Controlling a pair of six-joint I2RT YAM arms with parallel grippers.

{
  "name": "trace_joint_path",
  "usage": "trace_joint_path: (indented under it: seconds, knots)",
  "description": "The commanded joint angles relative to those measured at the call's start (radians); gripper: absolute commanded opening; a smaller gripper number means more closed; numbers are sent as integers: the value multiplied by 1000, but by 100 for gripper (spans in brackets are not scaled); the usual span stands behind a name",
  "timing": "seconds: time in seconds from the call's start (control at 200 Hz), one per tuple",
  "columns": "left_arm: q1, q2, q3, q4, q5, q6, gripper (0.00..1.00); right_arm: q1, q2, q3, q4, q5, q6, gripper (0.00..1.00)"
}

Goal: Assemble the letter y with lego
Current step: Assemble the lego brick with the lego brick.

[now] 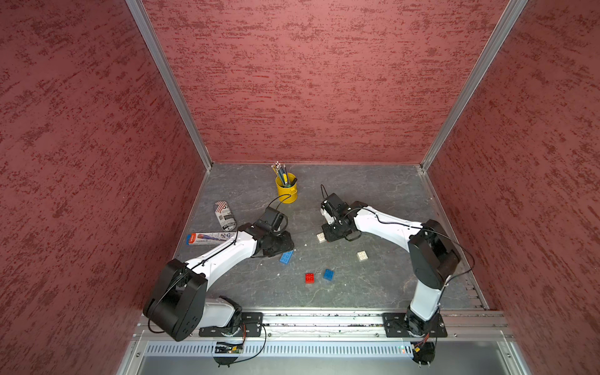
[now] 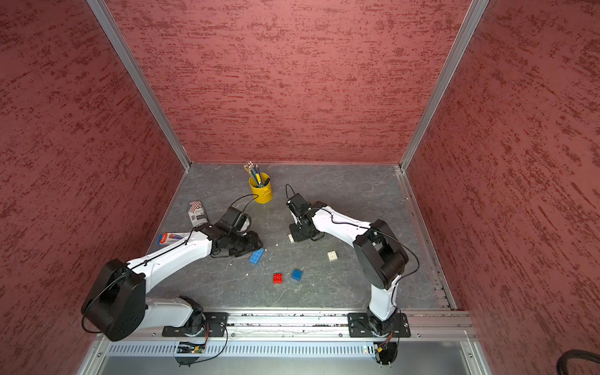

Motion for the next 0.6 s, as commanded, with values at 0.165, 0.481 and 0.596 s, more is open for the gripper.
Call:
trace_joint_path:
  seconds: [0.165,0.481,0.596]
  knots:
    - [25,-11,-25,49,53,9,59,3,48,70,-39,-21,16,25]
    - [35,8,-27,54,65,17,59,19,86,89,-36,-25,30,24]
    - [36,15,-26,57,65,14,59,26,99,96,-29,-34,32,24]
